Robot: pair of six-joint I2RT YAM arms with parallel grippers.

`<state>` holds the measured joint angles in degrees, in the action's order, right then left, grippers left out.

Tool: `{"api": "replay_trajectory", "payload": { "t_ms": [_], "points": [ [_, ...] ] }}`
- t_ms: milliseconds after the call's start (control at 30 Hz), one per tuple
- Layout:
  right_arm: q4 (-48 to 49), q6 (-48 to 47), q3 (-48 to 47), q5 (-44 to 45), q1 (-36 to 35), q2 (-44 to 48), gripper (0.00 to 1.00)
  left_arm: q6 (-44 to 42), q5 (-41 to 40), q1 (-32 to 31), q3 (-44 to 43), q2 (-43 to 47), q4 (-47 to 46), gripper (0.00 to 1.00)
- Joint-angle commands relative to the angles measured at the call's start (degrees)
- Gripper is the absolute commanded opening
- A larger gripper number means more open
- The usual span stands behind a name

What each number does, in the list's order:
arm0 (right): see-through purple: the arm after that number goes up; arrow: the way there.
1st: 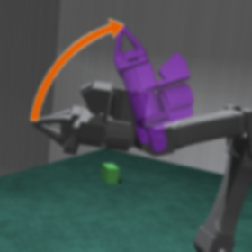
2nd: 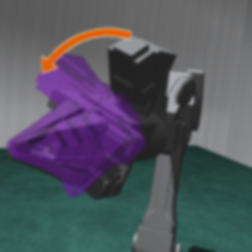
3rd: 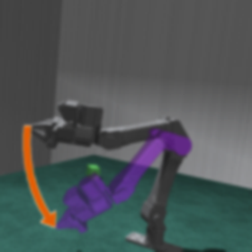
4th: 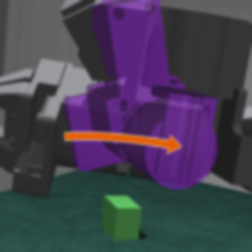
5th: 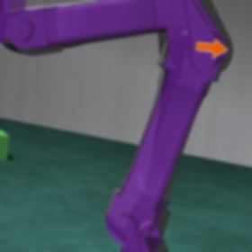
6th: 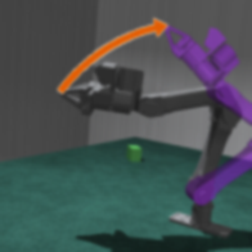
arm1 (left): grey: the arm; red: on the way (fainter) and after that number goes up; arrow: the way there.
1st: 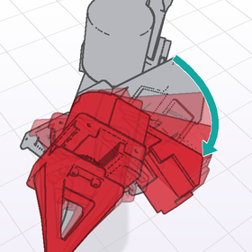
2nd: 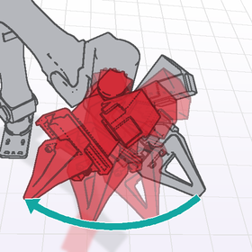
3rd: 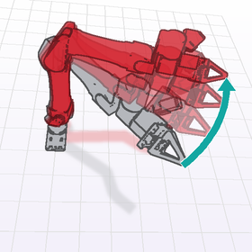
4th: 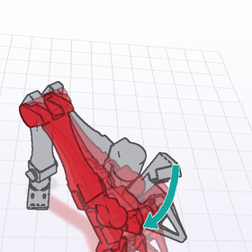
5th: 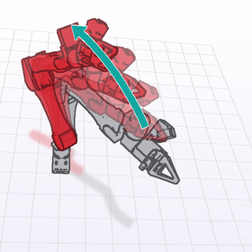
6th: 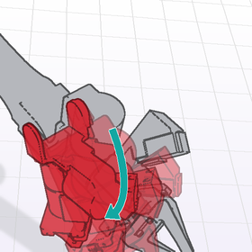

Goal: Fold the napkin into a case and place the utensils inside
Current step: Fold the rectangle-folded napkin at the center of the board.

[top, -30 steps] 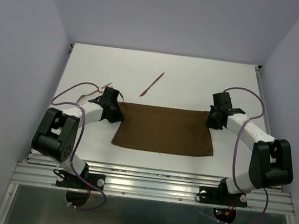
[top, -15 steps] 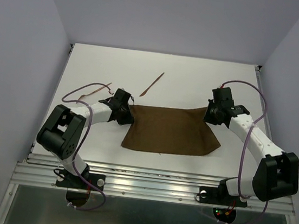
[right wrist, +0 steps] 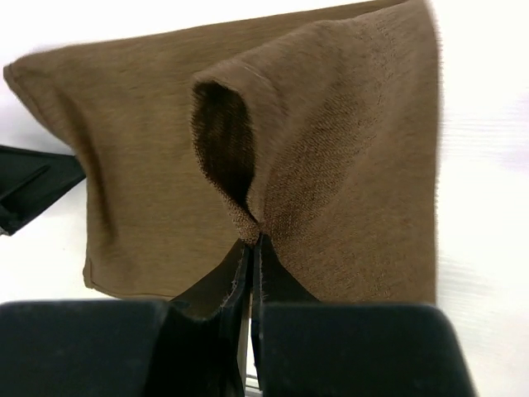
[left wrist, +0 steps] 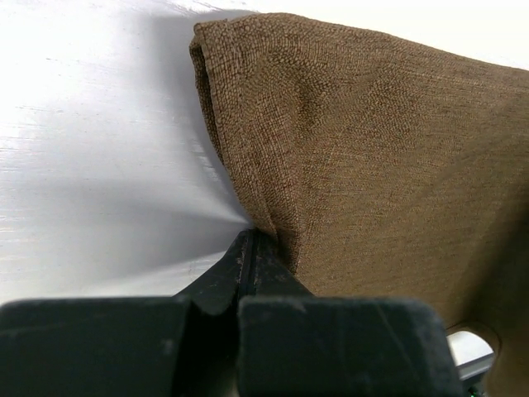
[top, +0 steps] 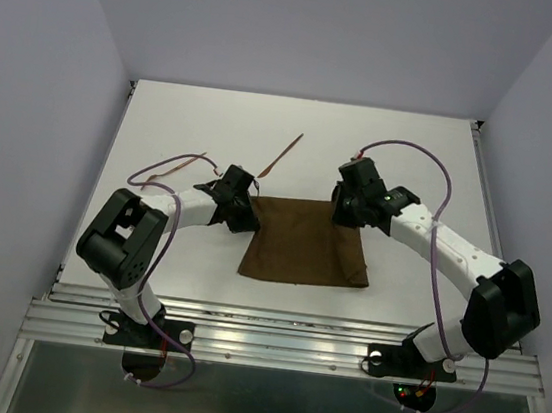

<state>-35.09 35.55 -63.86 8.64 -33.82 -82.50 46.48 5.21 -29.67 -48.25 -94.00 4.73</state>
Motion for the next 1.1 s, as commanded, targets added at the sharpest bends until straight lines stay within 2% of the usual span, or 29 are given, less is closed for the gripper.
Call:
{"api": "replay_trajectory", "payload": {
  "t_ms": [0,167,367,500,767,1067],
  "points": [
    [2.83,3.82,-5.04,2.6,-5.72,-4.68,0.01,0.02,0.15,-0.65,0.87,-0.58,1.95,0.0],
    [3.8,4.18,-11.63,3.13,-10.03,-12.31,0.01,-1.12,-2.74,0.75,1.41,2.75,3.0,0.0],
    [4.68,3.47,-13.93,2.61,-11.09,-16.2,0.01,-4.82,-4.51,4.18,0.52,5.66,6.87,0.0],
    [5.47,3.47,-14.45,1.9,-11.09,-17.6,0.01,-4.91,-4.25,4.45,1.31,4.79,6.44,0.0],
    [2.75,1.89,-22.71,-0.12,-12.93,-24.72,0.01,-3.15,-0.47,4.36,4.48,0.66,1.34,0.0],
    [3.8,3.03,-22.1,-2.49,-13.55,-25.08,0.01,-2.71,0.15,3.75,4.13,0.48,0.63,0.0]
  ]
}}
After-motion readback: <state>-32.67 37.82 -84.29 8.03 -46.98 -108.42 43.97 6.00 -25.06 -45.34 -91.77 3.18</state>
